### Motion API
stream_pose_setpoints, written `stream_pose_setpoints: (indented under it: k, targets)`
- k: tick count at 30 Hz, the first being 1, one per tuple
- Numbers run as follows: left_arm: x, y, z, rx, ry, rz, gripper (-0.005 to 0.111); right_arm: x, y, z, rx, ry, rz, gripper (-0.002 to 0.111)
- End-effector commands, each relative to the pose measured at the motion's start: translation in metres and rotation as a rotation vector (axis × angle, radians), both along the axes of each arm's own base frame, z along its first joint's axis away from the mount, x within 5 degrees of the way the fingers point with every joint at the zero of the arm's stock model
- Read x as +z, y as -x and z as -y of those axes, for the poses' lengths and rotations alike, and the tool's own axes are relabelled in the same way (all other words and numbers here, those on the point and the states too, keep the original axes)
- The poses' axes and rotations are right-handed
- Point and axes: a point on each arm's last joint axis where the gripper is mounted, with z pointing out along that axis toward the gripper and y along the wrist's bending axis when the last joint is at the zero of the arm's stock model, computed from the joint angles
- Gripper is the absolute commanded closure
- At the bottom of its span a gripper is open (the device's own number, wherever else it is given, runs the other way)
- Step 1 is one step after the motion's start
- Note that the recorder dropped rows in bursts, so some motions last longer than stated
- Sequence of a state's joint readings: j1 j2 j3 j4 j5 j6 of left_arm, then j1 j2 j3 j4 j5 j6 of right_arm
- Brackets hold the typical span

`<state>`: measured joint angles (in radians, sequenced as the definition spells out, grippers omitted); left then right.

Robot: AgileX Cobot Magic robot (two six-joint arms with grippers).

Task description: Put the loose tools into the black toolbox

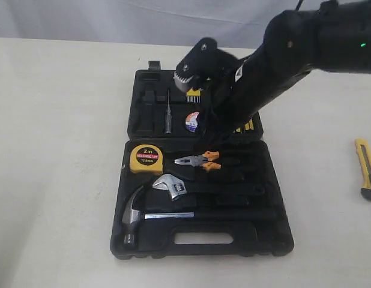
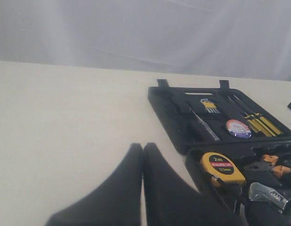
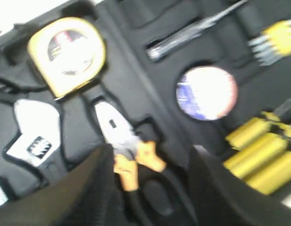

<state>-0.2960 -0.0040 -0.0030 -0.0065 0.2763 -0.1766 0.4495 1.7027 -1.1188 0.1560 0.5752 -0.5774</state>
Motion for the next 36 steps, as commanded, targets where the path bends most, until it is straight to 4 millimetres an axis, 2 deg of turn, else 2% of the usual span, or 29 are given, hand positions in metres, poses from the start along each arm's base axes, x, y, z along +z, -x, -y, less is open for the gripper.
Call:
stream_pose_setpoints:
  k: [1, 4, 9, 12, 14, 16, 20, 27, 31, 36]
  targets:
    - [-0.001, 0.000, 0.000, -0.004, -0.008, -0.001, 0.107, 0.037, 0.000, 0.041, -0.244, 0.007, 0.087, 0.058]
    - [-0.001, 0.000, 0.000, -0.004, -0.008, -0.001, 0.107, 0.045, -0.002, 0.085, -0.465, 0.000, 0.031, 0.054]
    - [-0.001, 0.000, 0.000, -0.004, -0.008, -0.001, 0.107, 0.032, 0.003, 0.177, -0.853, 0.024, -0.181, 0.054]
    - [-0.001, 0.000, 0.000, -0.004, -0.008, -0.001, 0.107, 0.022, 0.010, 0.216, -1.030, -0.017, -0.285, 0.054]
    - [-0.001, 0.000, 0.000, -0.004, -0.008, -0.001, 0.107, 0.017, 0.010, 0.230, -1.105, -0.071, -0.313, 0.054]
    - [-0.001, 0.000, 0.000, -0.004, -0.008, -0.001, 0.107, 0.010, 0.009, 0.239, -1.134, -0.079, -0.333, 0.054]
    - [-0.001, 0.000, 0.000, -0.004, -0.008, -0.001, 0.107, -0.006, 0.005, 0.242, -1.131, -0.042, -0.377, 0.054]
    - [-0.001, 0.000, 0.000, -0.004, -0.008, -0.001, 0.107, -0.050, -0.003, 0.250, -1.222, 0.036, -0.488, 0.054]
    - [-0.001, 0.000, 0.000, -0.004, -0.008, -0.001, 0.107, -0.072, -0.011, 0.253, -1.240, 0.046, -0.486, 0.054]
    - [-0.001, 0.000, 0.000, -0.004, -0.008, -0.001, 0.107, -0.098, -0.013, 0.266, -1.331, 0.162, -0.464, 0.054]
